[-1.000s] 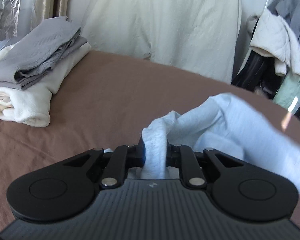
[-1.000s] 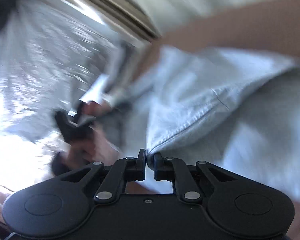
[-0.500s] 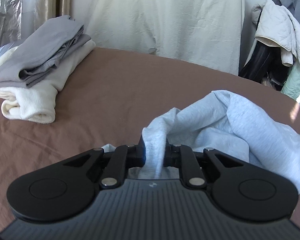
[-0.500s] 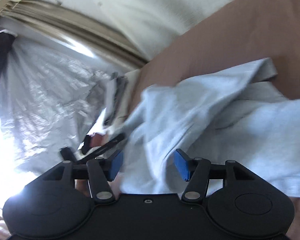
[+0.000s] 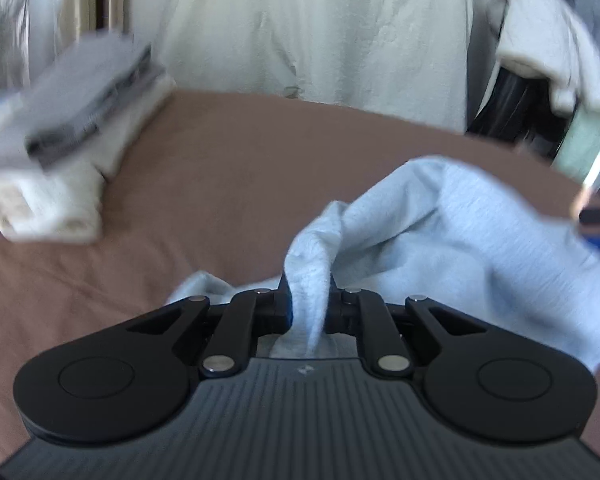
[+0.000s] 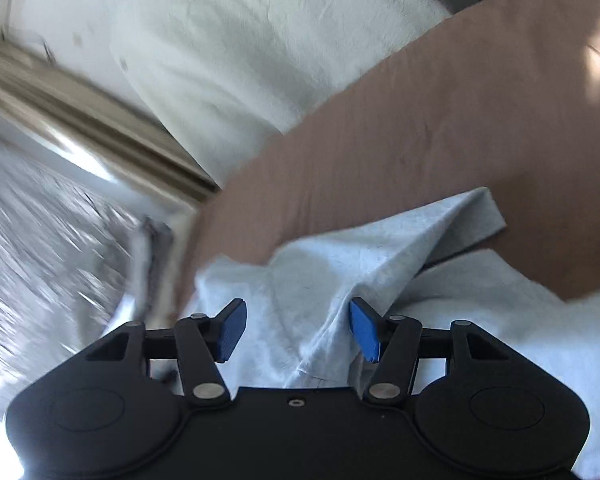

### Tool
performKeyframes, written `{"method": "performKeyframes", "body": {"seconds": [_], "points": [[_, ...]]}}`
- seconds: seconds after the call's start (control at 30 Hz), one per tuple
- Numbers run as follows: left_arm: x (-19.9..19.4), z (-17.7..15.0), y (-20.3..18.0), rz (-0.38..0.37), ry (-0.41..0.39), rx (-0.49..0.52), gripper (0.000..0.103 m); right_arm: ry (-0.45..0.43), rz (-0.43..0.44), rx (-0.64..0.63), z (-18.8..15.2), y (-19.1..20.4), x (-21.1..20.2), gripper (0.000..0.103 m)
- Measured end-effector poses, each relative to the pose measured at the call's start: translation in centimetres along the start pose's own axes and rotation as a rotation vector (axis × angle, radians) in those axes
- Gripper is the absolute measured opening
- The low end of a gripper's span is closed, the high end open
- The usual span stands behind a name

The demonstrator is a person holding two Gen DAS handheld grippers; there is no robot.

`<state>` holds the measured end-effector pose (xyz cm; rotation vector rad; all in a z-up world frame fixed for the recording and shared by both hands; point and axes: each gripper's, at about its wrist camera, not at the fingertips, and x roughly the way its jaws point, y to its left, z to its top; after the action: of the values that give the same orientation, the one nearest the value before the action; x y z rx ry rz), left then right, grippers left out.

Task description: Fold clothes

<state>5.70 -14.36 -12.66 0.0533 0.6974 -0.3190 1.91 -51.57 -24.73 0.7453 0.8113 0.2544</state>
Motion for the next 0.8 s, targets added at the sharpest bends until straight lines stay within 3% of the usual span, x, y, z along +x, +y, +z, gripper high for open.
{"method": "performKeyframes", "body": {"seconds": [0.03,0.1,0.13,0.3,0.47,0.6,0.7,0.8], "points": [[-0.1,-0.1,-0.2,0.002,0.004,0.010,0.011,0.002,-0.060,-0.047,-0.1,0.8,0.7,0.052],[-0.3,-0.3,-0.1,-0.016,0.011,-0.002,0.011,-0.006,-0.133,-0.122,-0.6,2.1,1.3,0.017],[-0.6,-0.2,-0.1,-0.015,0.002,0.000,0.011,-0.021,-0.155,-0.147,-0.9,2.6,1.2,0.010],[-2.5,0.5,0.8,-0.011,-0.058,-0.027,0.011,-0.143,-0.241,-0.276,-2.1,5.3,-1.2,0.004],[-3.5,0.8,0.7,0.003,-0.081,-0.023,0.011,-0.226,-0.257,-0.337,-1.9,7.5,-4.5,0.004],[-3.8,0.9,1.3,-0.034,-0.063,-0.077,0.011,-0.264,-0.248,-0.366,-1.7,9.0,-6.6,0.003],[-3.7,0.8,2.2,-0.052,-0.048,-0.136,0.011,-0.250,-0.244,-0.387,-2.1,9.5,-6.9,0.003],[-3.3,0.8,2.6,-0.059,-0.032,-0.154,0.011,-0.174,-0.261,-0.375,-2.3,9.2,-5.7,0.008]]}}
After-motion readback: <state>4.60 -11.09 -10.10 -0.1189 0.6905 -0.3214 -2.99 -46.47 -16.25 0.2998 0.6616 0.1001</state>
